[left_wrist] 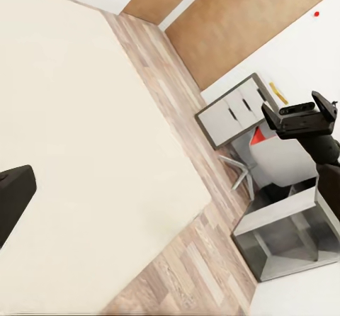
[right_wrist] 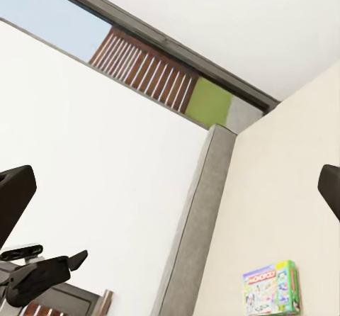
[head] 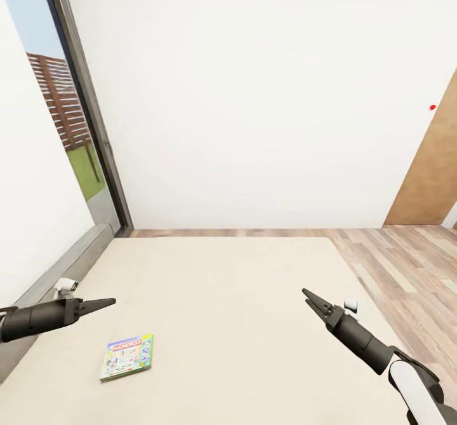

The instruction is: Put all the toys in the child's room - the three board games (two on the bed and one on the table), the two jigsaw puzzles on the table, and the tennis ball on the table - inside the toy box on the table in the child's room.

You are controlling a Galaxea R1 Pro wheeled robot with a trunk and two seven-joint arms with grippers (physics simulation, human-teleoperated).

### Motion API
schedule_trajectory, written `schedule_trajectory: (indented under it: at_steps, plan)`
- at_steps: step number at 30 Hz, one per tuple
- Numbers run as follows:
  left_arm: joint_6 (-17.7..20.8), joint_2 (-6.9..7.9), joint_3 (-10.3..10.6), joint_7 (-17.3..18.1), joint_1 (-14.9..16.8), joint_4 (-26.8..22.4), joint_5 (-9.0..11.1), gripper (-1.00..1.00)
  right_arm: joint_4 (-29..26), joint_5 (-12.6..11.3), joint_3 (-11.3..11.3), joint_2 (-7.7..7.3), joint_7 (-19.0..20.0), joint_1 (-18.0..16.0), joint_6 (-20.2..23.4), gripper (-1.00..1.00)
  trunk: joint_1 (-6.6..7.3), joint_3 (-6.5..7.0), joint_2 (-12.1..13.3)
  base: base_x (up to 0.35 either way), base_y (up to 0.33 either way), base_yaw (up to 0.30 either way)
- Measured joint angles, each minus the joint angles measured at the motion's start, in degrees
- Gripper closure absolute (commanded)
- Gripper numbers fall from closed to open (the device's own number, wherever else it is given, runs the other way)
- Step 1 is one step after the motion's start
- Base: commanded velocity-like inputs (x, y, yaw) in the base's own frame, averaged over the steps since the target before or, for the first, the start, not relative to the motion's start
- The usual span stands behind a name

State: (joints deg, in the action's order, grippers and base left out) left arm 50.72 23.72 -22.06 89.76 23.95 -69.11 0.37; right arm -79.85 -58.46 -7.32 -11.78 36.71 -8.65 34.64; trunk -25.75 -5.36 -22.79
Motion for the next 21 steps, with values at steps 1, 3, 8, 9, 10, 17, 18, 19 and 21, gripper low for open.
schedule_trajectory:
  at_steps: [1,3,8,9,10,17,18,19,21]
  plan:
    - [0.00,0.00,0.00,0.00,0.00,0.00,-0.02,-1.00,0.00,0.00,0.00,0.00,0.01,0.00,0.00,-1.00,0.00,0.00,0.00,0.000,0.280,0.000]
    - [0.00,0.00,0.00,0.00,0.01,0.00,-0.04,-1.00,0.01,0.00,0.00,0.00,0.03,0.00,0.00,-1.00,0.00,0.00,0.00,0.000,0.280,0.000]
    - [0.00,0.00,0.00,0.00,0.01,0.00,-0.04,-1.00,0.03,-0.01,0.00,0.00,0.05,0.00,0.00,-1.00,0.00,0.00,0.00,0.000,0.280,0.000]
    - [0.00,0.00,0.00,0.00,0.01,0.00,-0.03,-1.00,0.03,-0.02,0.00,0.00,0.05,0.00,0.00,-1.00,0.00,0.00,0.00,0.000,0.280,0.000]
    - [0.00,0.00,0.00,0.00,0.01,0.02,-0.02,-1.00,0.03,-0.05,0.00,0.00,0.05,0.00,0.00,-1.00,0.00,0.00,0.00,0.000,0.280,0.000]
    - [0.00,0.01,0.00,0.00,0.00,0.01,0.01,-1.00,0.03,-0.09,0.00,0.00,0.05,0.00,0.00,-1.00,0.00,0.00,0.00,0.000,0.280,0.000]
    - [0.00,0.00,0.00,0.00,0.02,0.01,0.01,-1.00,0.02,-0.09,0.00,0.00,0.07,0.00,0.00,-1.00,0.00,0.00,0.00,0.000,0.279,0.000]
    - [0.00,0.00,0.00,0.00,0.01,0.01,0.02,-1.00,0.02,-0.09,0.00,0.00,0.07,0.00,0.00,-1.00,0.00,0.00,0.00,0.000,0.263,0.000]
    - [0.00,0.00,0.00,0.00,0.01,0.01,0.06,-1.00,0.01,-0.12,0.00,0.00,0.10,0.00,0.00,-1.00,0.00,0.00,0.00,0.000,0.229,0.000]
